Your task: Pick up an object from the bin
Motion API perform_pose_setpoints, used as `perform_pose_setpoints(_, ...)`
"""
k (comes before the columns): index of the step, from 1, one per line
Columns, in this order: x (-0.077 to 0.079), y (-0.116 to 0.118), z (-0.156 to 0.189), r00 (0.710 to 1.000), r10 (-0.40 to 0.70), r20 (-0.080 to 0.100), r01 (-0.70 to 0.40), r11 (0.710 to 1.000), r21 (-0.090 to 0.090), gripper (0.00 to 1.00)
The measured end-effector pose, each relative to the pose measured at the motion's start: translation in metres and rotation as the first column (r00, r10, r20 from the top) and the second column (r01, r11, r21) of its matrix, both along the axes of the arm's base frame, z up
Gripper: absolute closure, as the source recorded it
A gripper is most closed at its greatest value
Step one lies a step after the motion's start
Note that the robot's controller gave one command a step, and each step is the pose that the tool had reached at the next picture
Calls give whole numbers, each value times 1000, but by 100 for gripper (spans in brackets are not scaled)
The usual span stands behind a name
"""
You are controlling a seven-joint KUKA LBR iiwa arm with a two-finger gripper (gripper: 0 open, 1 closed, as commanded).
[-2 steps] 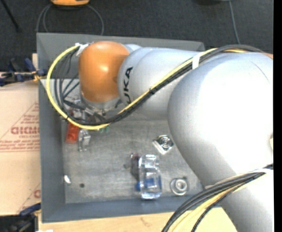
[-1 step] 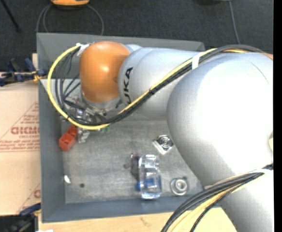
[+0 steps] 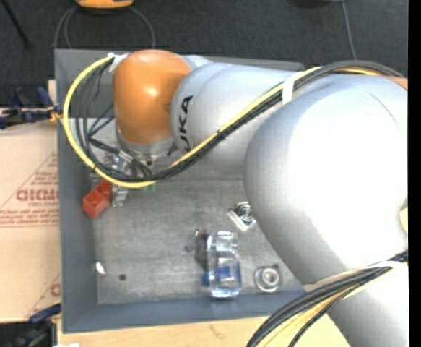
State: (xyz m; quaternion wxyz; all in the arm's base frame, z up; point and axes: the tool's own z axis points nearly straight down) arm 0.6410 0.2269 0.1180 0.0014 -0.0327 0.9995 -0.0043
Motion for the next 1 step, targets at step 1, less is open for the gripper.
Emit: perform_pose_setpoints(1, -4, -8, 148, 1000, -19, 10, 19, 1000, 12, 100)
